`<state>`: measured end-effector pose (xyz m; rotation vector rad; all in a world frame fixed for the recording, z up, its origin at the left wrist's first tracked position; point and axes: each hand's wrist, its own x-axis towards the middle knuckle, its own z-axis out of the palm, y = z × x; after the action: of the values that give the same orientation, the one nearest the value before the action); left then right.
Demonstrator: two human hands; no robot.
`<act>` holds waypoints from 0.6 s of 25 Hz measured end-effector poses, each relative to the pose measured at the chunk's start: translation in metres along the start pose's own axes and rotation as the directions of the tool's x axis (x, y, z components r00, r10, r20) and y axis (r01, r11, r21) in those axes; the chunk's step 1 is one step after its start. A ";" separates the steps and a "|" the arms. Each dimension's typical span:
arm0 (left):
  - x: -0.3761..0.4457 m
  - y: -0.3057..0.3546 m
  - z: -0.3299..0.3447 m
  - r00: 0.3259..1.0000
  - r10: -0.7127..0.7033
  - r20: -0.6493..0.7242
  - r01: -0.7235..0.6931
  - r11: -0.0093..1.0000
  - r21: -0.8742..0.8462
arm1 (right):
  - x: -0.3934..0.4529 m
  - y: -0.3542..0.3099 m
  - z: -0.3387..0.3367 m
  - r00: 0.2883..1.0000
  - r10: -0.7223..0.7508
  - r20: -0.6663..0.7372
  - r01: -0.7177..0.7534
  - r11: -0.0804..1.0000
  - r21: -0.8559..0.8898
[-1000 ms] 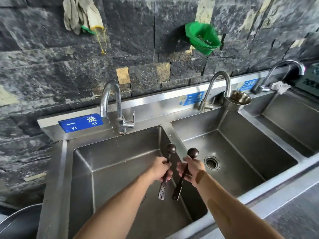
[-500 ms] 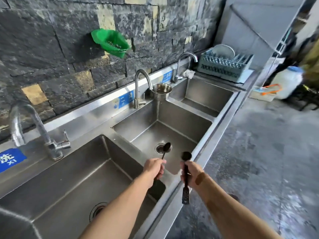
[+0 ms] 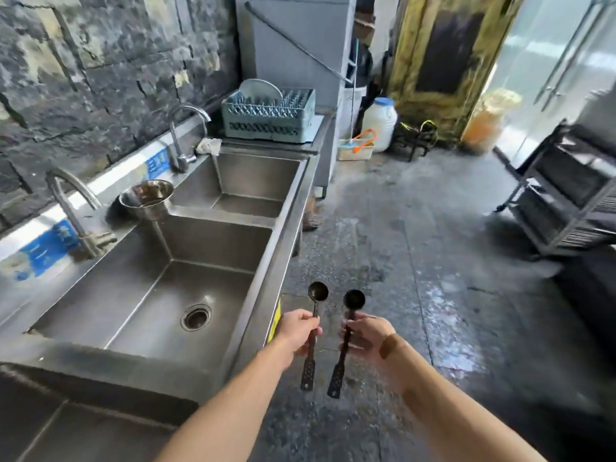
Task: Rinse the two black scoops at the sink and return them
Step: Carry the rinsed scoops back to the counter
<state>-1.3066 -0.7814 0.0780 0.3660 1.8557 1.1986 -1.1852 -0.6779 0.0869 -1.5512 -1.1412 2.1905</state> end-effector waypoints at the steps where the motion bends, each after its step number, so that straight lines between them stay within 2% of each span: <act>1: 0.005 0.007 0.018 1.000 0.014 0.024 -0.014 1.000 0.012 | 0.004 -0.007 -0.019 1.000 -0.008 -0.012 0.008 1.000 0.012; 9: 0.043 0.079 0.188 0.955 0.015 0.296 -0.060 0.988 0.144 | 0.031 -0.068 -0.191 0.987 -0.062 -0.147 0.075 0.993 0.088; 15: 0.053 0.121 0.305 0.898 0.014 0.440 -0.121 0.969 0.216 | 0.020 -0.101 -0.305 0.947 -0.147 -0.286 0.194 0.971 0.142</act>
<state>-1.1195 -0.5078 0.1057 0.7747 1.5977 0.8479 -0.9513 -0.4577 0.1010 -1.5590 -0.9406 1.8391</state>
